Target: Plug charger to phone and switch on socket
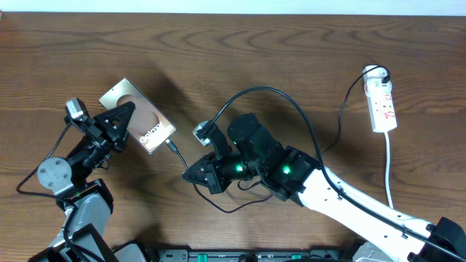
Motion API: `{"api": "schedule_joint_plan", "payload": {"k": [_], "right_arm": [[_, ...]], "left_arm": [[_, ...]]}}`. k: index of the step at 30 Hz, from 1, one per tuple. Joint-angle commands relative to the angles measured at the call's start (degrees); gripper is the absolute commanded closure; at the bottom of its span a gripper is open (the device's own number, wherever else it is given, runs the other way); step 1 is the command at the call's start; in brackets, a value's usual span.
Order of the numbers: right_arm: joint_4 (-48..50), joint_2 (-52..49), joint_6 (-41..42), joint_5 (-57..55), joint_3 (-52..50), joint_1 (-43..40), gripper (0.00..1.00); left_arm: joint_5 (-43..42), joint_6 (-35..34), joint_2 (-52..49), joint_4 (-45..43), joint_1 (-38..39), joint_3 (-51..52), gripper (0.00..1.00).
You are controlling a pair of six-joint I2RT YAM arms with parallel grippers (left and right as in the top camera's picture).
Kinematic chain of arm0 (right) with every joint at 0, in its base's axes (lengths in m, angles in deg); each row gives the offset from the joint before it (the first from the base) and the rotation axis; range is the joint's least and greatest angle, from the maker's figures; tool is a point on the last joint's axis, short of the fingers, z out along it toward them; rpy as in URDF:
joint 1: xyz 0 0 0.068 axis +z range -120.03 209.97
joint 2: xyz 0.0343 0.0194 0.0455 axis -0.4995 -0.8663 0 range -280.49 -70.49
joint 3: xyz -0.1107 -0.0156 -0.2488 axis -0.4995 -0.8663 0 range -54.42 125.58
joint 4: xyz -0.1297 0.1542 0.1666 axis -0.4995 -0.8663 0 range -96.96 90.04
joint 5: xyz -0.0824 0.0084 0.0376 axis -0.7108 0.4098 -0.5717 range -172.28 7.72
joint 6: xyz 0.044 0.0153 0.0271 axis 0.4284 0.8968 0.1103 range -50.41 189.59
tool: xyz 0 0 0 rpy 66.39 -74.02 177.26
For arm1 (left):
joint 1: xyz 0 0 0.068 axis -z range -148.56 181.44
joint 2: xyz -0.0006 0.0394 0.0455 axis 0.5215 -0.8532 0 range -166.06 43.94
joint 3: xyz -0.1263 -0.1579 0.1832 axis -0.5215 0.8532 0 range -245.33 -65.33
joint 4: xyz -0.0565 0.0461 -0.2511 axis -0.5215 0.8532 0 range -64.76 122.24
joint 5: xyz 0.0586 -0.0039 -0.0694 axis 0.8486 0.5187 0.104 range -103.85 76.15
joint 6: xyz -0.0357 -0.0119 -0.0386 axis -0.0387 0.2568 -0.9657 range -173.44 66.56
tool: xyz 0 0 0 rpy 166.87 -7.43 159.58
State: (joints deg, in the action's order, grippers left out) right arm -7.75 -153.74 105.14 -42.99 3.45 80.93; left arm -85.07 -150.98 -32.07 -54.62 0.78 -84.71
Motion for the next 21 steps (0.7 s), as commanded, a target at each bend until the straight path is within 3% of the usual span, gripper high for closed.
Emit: {"api": "schedule_joint_plan", "payload": {"k": [1,21], "right_arm": [[0.55,0.09,1.68,1.79,-0.13,0.13,0.99],[-1.92,0.15,5.66,1.73,-0.24,0.09,0.99]], "left_arm": [[0.39,-0.74,0.44,-0.81,-0.13,-1.70,0.92],[1.16,-5.03,0.44,-0.83,-0.13,-1.70,0.92]]}}
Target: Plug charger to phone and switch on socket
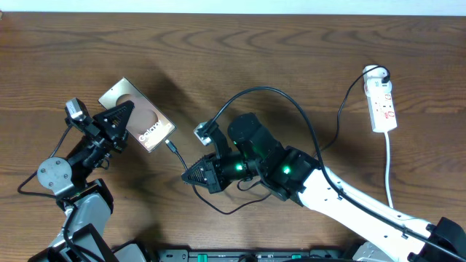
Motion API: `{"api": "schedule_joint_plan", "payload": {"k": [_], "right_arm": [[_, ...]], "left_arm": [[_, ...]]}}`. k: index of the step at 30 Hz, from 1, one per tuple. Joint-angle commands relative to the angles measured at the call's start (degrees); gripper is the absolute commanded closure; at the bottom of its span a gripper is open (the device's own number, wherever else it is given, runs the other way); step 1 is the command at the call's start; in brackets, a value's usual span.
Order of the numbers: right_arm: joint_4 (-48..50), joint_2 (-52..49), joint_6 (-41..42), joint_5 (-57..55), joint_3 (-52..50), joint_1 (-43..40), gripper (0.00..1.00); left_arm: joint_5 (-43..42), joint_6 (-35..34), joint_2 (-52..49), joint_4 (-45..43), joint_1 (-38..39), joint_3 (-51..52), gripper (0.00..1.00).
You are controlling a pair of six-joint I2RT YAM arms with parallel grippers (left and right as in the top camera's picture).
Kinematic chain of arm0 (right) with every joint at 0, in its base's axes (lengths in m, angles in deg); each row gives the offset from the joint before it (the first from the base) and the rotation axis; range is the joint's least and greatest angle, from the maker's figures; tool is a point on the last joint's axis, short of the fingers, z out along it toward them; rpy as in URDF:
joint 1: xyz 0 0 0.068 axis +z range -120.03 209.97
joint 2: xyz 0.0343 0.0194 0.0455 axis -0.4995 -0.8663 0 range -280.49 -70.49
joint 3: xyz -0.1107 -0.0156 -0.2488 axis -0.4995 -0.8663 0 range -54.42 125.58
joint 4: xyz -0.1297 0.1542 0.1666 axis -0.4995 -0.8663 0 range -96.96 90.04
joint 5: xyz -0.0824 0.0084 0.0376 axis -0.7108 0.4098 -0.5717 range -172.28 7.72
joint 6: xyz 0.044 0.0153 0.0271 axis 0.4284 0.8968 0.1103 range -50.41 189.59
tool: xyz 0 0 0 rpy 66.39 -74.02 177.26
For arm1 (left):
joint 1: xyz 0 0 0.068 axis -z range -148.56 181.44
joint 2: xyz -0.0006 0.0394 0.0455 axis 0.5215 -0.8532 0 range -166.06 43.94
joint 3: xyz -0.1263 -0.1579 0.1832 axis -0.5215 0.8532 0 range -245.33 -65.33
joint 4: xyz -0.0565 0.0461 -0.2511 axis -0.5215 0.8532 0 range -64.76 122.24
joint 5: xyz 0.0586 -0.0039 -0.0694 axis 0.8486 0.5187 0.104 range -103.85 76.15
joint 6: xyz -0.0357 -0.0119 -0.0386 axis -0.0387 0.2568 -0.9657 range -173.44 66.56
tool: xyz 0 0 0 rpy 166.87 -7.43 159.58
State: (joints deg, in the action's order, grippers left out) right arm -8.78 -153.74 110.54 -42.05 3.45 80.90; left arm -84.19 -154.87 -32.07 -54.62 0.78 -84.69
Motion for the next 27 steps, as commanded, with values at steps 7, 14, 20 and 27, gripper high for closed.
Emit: {"api": "schedule_joint_plan", "payload": {"k": [7,14,20,27], "right_arm": [[-7.37,3.17,-2.89,-3.65,-0.31,0.09,0.99],[-14.53,12.68,-3.72,-14.53,-2.73,0.11,0.99],[-2.01,20.59,3.41,-16.26,-16.85,0.11,0.99],[17.88,22.05,9.40,-13.22,-26.99,0.31,0.99]], "left_arm": [[0.57,-1.07,0.46,-0.85,3.41,-1.73,0.92],[2.69,-0.22,0.46,-1.84,6.23,-1.73,0.93],[3.54,0.24,0.44,-3.26,8.87,-1.73,0.93],[3.39,1.75,0.44,-3.21,9.31,-1.73,0.93]]}}
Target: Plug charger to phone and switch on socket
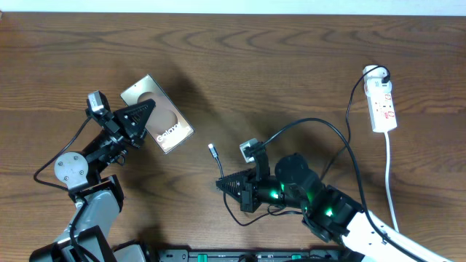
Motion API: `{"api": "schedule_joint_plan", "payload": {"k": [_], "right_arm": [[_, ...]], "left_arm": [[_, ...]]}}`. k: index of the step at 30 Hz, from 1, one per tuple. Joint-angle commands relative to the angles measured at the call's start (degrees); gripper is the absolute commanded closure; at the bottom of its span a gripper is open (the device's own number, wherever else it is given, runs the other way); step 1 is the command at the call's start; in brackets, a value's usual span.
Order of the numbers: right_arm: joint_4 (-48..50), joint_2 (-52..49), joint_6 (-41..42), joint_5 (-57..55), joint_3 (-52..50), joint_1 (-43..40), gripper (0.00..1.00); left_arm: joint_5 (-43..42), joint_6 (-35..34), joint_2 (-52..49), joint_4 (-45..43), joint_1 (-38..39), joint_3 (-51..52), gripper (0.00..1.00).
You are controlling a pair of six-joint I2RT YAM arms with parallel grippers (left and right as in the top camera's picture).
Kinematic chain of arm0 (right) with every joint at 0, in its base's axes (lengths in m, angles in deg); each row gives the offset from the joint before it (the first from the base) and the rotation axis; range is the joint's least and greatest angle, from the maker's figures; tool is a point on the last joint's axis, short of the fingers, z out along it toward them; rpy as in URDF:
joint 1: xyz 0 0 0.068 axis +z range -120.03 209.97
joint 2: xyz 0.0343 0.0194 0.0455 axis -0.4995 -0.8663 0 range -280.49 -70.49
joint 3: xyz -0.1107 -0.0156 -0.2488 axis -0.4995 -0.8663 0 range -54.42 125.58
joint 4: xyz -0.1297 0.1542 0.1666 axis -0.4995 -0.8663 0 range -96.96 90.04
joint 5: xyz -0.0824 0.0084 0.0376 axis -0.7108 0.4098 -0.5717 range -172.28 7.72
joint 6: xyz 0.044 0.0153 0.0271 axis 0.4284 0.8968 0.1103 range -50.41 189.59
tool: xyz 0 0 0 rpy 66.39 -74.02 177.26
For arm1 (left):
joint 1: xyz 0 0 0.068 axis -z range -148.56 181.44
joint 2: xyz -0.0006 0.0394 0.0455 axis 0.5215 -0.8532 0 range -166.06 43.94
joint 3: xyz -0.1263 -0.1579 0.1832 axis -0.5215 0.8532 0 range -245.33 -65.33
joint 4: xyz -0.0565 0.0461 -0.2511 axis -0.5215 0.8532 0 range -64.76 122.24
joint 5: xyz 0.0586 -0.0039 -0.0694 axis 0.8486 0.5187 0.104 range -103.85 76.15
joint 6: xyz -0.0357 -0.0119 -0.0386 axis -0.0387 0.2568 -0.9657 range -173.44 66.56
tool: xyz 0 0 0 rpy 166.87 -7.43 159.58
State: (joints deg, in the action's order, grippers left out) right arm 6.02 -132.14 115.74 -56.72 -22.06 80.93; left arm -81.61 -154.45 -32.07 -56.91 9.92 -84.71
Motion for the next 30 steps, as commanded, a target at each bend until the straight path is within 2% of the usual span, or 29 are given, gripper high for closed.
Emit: {"api": "schedule_joint_plan", "payload": {"k": [1,11,16,23,30], "right_arm": [[3.63,0.13,4.20,1.64,-1.49,0.52,0.99],[16.87,-6.38,4.17,2.45,-1.49,7.76,0.99],[24.28,-11.80,4.17,4.79,-1.44,8.74,0.99],[24.55,-11.98,1.51,4.33,-1.44,8.33,0.99],[21.11,-11.98,0.28,3.52,-1.44,5.90,0.99]], "left_arm": [[0.76,1.33,0.44,-0.92,0.20,-1.70,0.93],[-0.22,1.29,0.44,-0.92,1.75,-1.70,0.93],[-0.35,1.57,0.44,-0.94,1.99,-1.70,0.93],[-4.76,7.54,0.44,-0.92,1.99,-1.70,0.93],[-6.80,8.46,0.44,-0.94,1.95,-1.70,0.93]]}}
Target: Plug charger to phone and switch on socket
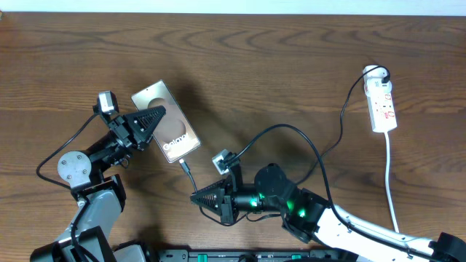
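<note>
The gold phone [166, 121], marked "Galaxy", lies slanted at the left of the table. My left gripper [149, 120] is shut on its left edge. The charger plug [184, 165] meets the phone's lower end; whether it is fully seated cannot be told. From the plug the black cable [284, 128] runs down into my right gripper [198, 197], which is shut on it just below the phone. The cable then loops right to the white power strip [383, 102]. The state of the strip's switch is too small to read.
The strip's white lead [391, 175] runs down the right side to the front edge. The cable arcs over the middle of the wooden table [262, 58]. My right arm's body [291, 207] lies along the front edge.
The plug lay loose on the table apart from the phone; now it touches the phone's lower end. My right gripper has moved left, under the phone. The phone sits slightly further right.
At the two oldest moments my right gripper held the cable with the plug at the phone's lower end, far left. Then the phone stood further right, the plug lay apart and the right arm was back at the right. Now the plug meets the phone again.
</note>
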Motion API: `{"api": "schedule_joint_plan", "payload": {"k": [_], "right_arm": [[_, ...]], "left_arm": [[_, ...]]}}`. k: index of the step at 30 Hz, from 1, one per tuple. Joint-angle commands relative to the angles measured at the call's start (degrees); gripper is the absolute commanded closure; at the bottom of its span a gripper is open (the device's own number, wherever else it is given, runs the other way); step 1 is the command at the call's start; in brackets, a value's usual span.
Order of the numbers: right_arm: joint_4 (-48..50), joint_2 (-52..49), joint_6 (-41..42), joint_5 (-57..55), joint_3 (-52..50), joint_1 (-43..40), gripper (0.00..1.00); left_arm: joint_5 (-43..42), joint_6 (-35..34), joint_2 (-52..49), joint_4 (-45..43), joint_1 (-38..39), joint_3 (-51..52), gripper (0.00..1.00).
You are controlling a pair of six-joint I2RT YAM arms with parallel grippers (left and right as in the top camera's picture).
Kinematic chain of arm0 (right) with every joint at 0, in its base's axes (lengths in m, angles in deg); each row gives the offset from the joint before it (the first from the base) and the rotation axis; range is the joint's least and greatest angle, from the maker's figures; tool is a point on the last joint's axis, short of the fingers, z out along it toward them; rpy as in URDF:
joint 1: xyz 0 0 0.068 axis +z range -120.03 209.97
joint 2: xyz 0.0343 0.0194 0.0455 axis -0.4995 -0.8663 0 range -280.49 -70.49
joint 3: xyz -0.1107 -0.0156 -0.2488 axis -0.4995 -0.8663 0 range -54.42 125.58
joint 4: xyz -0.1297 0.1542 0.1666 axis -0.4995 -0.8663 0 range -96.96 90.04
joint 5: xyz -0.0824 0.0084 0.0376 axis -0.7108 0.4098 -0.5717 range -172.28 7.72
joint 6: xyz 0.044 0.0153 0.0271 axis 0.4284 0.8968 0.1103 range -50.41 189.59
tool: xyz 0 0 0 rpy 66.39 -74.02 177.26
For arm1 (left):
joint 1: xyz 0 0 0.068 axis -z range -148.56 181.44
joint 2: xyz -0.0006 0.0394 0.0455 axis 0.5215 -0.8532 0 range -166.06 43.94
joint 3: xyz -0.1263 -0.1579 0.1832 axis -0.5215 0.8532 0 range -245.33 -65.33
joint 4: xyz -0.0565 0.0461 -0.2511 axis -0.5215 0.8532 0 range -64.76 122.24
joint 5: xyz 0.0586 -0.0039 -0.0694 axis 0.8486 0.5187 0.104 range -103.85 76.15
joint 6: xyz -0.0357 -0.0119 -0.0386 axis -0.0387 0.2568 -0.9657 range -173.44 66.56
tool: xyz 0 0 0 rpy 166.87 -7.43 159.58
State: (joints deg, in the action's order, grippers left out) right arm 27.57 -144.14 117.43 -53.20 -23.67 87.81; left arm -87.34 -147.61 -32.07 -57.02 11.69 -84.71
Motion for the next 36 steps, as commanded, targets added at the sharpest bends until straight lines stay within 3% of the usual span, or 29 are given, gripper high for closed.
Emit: {"api": "schedule_joint_plan", "payload": {"k": [1,16,29,36], "right_arm": [[-0.79,0.02,-1.38,0.00,0.17,-1.31,0.99],[-0.09,0.02,1.49,1.51,0.17,-2.75,0.99],[4.92,0.02,8.98,4.83,0.15,-5.20,0.99],[5.33,-1.05,8.22,6.91,0.09,-5.35,0.99]], "left_arm": [[-1.07,1.64,0.44,-0.83,0.17,-1.70,0.93],[-0.37,1.77,0.44,-0.83,0.17,-1.70,0.92],[8.31,-1.53,0.46,-6.84,0.17,-1.70,0.93],[10.75,-3.72,0.46,-8.68,0.17,-1.70,0.93]]}}
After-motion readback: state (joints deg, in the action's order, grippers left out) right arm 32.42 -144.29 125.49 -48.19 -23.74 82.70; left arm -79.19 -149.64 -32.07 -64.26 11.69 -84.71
